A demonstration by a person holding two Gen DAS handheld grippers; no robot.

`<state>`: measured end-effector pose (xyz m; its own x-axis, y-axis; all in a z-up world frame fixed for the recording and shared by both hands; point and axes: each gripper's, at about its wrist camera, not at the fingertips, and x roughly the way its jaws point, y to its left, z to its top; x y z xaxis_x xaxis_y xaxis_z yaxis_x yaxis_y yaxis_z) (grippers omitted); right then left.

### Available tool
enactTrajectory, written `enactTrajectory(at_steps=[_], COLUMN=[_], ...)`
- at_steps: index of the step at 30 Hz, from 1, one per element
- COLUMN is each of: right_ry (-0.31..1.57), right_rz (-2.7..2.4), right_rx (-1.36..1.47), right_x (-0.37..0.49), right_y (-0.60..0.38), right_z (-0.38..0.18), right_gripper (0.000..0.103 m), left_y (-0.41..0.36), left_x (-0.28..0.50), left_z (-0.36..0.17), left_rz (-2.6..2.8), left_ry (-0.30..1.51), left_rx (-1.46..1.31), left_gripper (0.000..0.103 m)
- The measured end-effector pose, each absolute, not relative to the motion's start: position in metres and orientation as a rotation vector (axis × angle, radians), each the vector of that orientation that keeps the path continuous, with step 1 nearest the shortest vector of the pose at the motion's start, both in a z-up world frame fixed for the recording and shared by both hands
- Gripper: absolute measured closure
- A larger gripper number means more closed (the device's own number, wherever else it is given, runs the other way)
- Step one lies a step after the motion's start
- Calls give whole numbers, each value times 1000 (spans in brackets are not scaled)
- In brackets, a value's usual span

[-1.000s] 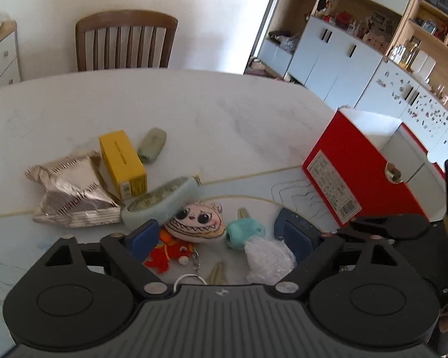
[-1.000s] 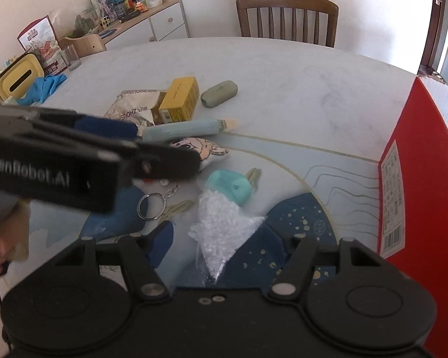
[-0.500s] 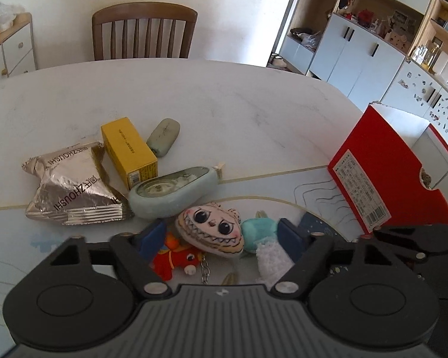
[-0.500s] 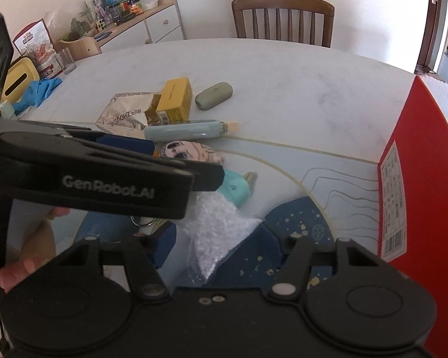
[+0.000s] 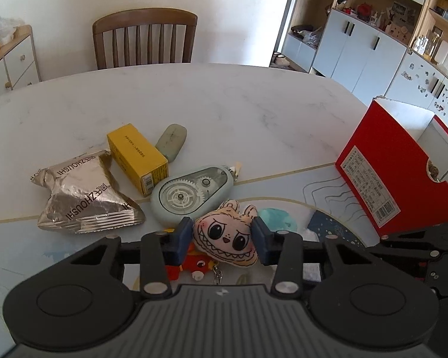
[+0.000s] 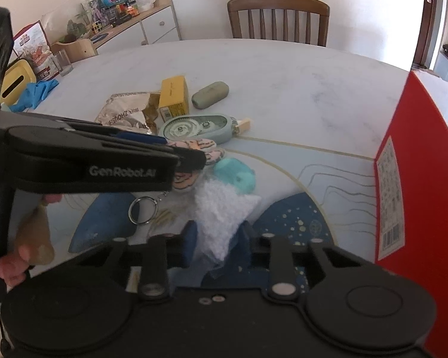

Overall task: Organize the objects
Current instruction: 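Grasp the cartoon-face plush with left tool while right tool grasps the clear bead bag, then carry the plush with left tool while right tool carries the bead bag into the shoebox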

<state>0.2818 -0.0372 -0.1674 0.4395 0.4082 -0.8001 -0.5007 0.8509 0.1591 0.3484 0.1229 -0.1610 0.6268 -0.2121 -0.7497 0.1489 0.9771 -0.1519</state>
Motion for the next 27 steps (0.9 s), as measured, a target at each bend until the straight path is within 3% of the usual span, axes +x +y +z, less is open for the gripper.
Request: enactTrajectory(at_steps=[8,27], right_ry=[934,852], right_rz=[548,524], right_rx=[-86,27], right_x=[265,202], right_y=[-48,-98], right_z=[-154,-78], right_gripper=[89,89], left_y=[128,95], left_x=[333,267], left_z=[-146,-67], left_rz=[-216,-264], left_ry=[860,829], left_rx=[-104,-120], left_gripper=[63,63])
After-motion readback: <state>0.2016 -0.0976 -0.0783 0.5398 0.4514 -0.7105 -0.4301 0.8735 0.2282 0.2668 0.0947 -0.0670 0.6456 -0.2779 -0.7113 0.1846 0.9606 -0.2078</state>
